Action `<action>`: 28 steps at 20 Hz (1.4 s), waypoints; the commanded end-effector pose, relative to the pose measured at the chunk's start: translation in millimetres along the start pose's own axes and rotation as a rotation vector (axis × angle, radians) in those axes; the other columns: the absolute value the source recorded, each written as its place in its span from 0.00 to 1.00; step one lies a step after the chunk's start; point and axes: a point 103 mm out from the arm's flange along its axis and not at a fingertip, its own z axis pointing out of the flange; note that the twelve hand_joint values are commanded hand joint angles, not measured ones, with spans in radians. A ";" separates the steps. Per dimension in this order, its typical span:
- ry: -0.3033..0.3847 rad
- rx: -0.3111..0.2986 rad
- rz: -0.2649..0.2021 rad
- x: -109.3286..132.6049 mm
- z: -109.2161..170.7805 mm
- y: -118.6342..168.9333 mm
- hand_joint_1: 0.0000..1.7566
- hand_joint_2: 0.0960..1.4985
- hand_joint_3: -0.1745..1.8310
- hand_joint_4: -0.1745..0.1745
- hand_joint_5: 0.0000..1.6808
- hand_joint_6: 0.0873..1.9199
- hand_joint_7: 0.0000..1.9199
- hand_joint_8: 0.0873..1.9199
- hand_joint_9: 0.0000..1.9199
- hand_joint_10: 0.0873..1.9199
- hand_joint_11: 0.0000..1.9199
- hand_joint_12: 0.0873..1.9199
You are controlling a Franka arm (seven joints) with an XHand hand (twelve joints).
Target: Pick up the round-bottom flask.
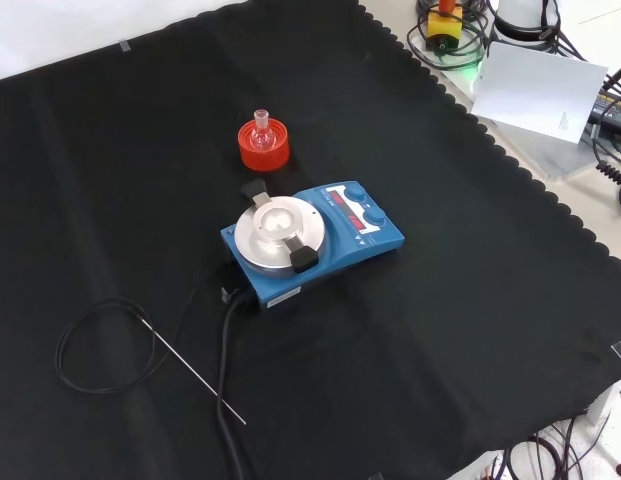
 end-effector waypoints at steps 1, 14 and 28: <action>-0.004 0.033 0.045 2.8 17.7 5.4 0.15 0.76 0.28 0.45 0.23 0.14 0.05 0.27 0.12 0.31 0.00 0.69; 0.101 0.034 0.099 -74.1 86.8 51.0 0.23 0.72 0.25 0.45 0.25 0.12 0.07 0.28 0.13 0.31 0.00 0.70; 0.212 0.063 0.127 -110.5 200.2 130.2 0.32 0.63 0.25 0.45 0.28 0.08 0.08 0.28 0.15 0.31 0.00 0.71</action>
